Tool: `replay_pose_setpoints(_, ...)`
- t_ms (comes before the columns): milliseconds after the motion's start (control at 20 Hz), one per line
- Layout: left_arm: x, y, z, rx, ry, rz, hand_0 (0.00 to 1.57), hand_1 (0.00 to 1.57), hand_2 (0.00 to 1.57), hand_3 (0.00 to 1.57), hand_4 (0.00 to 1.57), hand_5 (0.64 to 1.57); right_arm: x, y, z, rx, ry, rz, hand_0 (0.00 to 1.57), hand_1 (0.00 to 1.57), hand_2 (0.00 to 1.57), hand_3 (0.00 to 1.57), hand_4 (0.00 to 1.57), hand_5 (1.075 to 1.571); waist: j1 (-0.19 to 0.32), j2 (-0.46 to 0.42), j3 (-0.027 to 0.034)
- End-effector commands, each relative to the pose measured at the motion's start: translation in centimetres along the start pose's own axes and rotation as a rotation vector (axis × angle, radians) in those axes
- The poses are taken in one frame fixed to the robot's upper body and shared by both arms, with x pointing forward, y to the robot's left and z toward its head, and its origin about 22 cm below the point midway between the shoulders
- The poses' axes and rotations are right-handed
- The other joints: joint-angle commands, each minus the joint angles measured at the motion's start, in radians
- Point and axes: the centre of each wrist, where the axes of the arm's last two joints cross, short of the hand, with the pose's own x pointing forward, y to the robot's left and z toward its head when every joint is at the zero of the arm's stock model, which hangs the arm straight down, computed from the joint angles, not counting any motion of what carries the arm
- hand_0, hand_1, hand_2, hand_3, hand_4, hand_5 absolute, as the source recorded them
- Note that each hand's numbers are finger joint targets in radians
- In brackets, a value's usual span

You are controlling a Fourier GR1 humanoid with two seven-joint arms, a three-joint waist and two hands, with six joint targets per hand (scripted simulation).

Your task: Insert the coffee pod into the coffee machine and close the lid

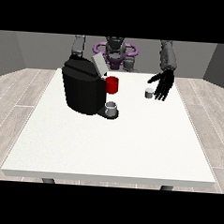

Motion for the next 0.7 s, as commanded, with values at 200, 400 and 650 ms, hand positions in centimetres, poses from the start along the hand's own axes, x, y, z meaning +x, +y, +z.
replay_pose_setpoints(200,-0.3,-1.4,-1.3,0.098,-0.054,-0.171,0.89,0.89,0.96,0.82,0.38,1.571,0.0,-0.5,-1.0,0.036,-0.030,0.028,0.00,0.00,0.00,0.00,0.00,1.571,-0.016,0.054,-0.0002)
replay_pose_setpoints(400,1.7,-1.7,-2.6,0.039,-0.035,-0.271,0.94,0.94,1.04,0.87,0.43,1.571,-1.7,-1.1,-1.0,0.049,0.012,-0.013,0.00,0.00,0.00,0.00,0.00,1.571,-0.021,0.006,0.0006)
replay_pose_setpoints(650,0.2,-3.5,-2.0,-0.086,0.033,-0.377,0.87,0.87,1.02,0.88,0.34,1.571,-3.4,-1.5,-0.1,0.049,0.037,-0.025,0.00,0.00,0.00,0.00,0.00,1.571,-0.026,-0.016,0.0008)
